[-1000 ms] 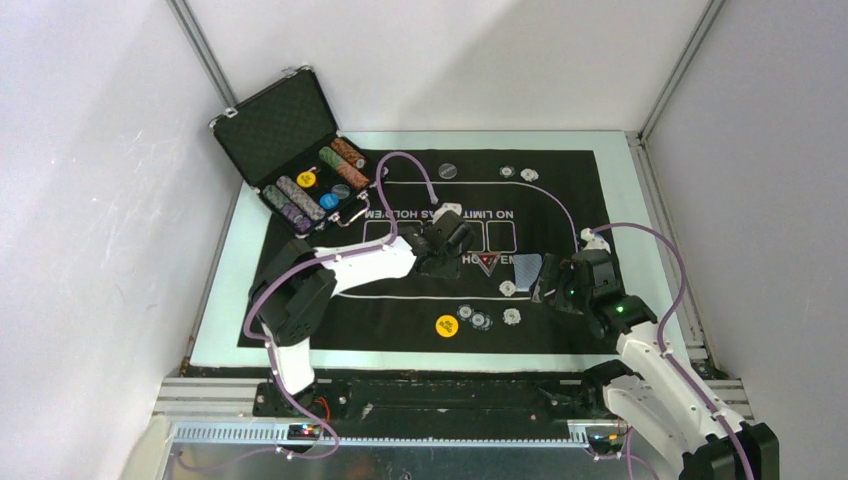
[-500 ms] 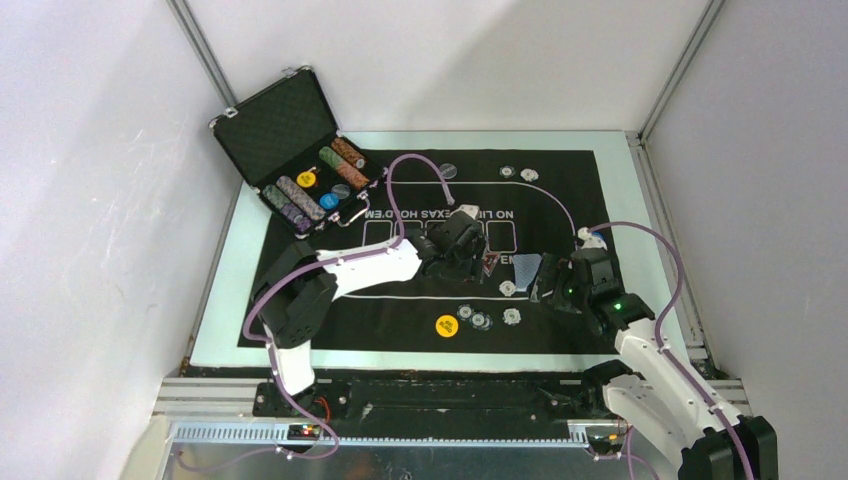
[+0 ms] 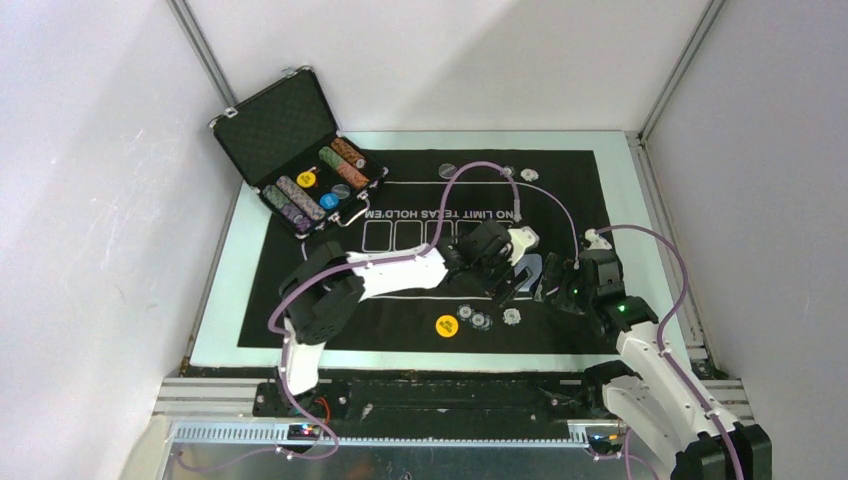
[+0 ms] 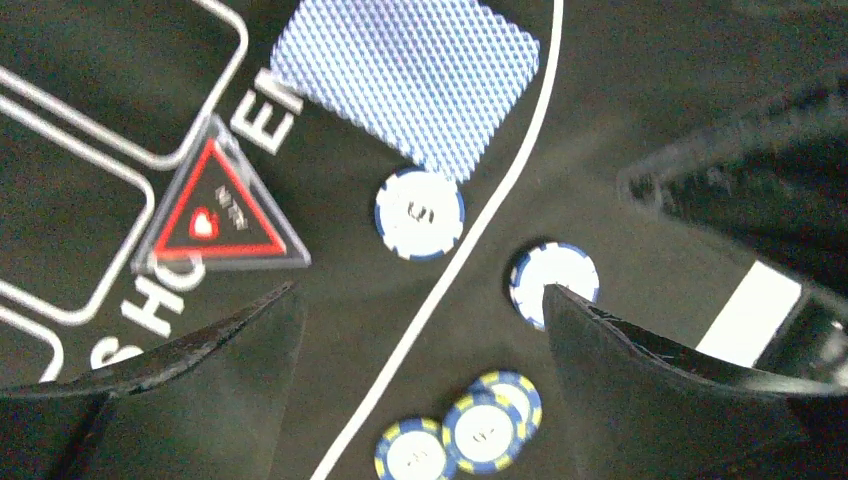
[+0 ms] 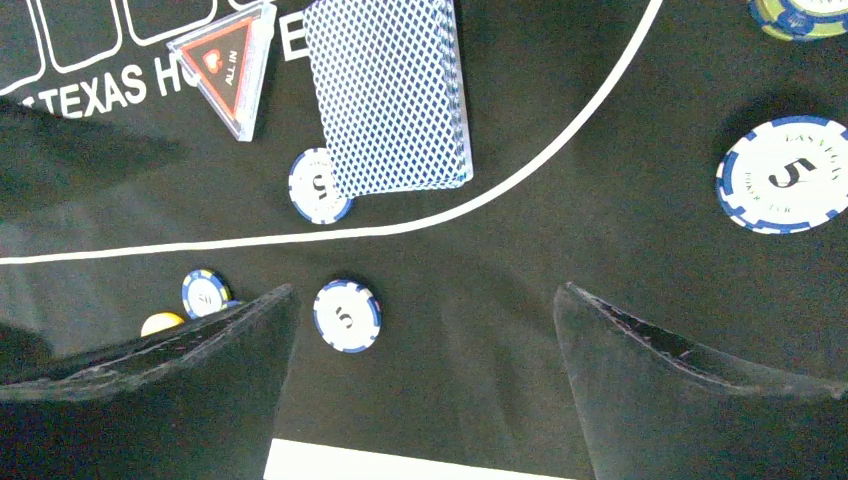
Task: Distribute texas hold em gaming equipment
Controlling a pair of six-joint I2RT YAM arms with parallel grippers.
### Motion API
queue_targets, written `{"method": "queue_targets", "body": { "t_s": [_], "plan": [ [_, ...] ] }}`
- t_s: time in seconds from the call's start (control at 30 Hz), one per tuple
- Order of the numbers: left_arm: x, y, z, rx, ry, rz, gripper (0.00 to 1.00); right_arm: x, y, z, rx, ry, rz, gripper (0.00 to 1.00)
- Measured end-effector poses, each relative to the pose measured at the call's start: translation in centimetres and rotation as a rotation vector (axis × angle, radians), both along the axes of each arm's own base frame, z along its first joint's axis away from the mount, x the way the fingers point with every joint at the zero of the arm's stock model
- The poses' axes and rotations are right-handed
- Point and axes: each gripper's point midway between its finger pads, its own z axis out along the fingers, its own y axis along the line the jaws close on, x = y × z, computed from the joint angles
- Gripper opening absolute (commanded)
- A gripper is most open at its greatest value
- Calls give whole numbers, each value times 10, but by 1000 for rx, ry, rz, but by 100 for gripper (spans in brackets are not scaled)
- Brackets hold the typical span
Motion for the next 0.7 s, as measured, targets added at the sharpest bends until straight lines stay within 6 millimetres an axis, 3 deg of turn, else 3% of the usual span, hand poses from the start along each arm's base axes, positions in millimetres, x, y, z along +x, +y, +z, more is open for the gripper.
{"method": "queue_targets", "body": {
  "t_s": [0.17,0.47,0.7],
  "plan": [
    [14,-25,-14,17,-31,-89,89,-1,1,1,15,-4,3,99],
    [7,-20,-41,86,-15,-188,78,-1,0,3,34,-15,0,99],
    [16,-33,-44,86,-24,-192,70,-1,0,3,39,-13,0,99]
  ]
}}
